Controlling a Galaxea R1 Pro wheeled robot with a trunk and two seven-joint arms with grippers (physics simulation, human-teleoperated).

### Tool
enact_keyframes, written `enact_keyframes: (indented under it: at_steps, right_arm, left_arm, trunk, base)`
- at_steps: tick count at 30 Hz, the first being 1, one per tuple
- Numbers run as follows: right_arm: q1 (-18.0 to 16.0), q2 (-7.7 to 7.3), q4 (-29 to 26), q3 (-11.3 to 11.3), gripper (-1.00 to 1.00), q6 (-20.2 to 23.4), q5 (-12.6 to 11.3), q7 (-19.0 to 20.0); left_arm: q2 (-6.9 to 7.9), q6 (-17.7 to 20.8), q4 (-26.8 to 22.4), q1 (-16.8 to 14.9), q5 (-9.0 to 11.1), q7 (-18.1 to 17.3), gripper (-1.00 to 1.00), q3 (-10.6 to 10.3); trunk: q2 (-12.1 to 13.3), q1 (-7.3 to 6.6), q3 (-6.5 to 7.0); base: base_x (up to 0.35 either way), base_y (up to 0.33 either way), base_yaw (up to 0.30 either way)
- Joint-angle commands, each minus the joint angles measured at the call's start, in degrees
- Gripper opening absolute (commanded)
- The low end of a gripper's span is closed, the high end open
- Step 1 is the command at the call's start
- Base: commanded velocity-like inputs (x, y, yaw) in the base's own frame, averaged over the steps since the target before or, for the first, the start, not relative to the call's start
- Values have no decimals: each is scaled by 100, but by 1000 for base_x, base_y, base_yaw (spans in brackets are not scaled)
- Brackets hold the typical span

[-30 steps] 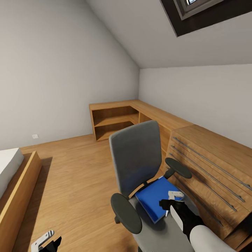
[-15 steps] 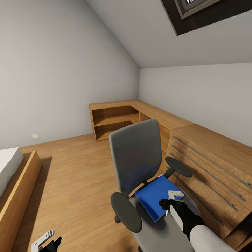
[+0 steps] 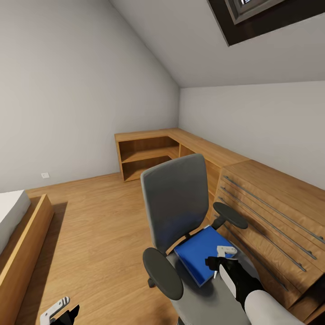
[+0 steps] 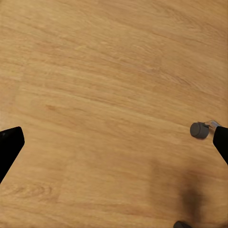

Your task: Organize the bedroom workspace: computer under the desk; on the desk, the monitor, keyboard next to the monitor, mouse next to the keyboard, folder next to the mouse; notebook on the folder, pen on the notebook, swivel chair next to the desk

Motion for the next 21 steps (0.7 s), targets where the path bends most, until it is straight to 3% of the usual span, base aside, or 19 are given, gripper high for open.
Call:
enact_keyframes:
  at_steps: [1, 8, 9, 21]
  right_arm:
    - [4, 0, 7, -5, 100, 31, -14, -18]
    - [4, 0, 7, -5, 100, 31, -11, -26]
    - [4, 0, 7, -5, -100, 31, -11, -26]
    - [4, 0, 7, -5, -100, 32, -19, -114]
  left_arm:
    - [-1, 37, -10, -1, 57, 0, 100, 9]
    - [-1, 37, -10, -1, 57, 1, 100, 10]
    - [-1, 37, -10, -1, 57, 2, 100, 9]
    - [-1, 37, -10, -1, 57, 6, 100, 5]
  trunk:
    - [-2, 0, -7]
    - [-2, 0, -7]
    - [-2, 0, -7]
    - [-2, 0, -7]
  base:
    - [0, 0, 0]
    - [0, 0, 0]
    - [0, 0, 0]
    - [0, 0, 0]
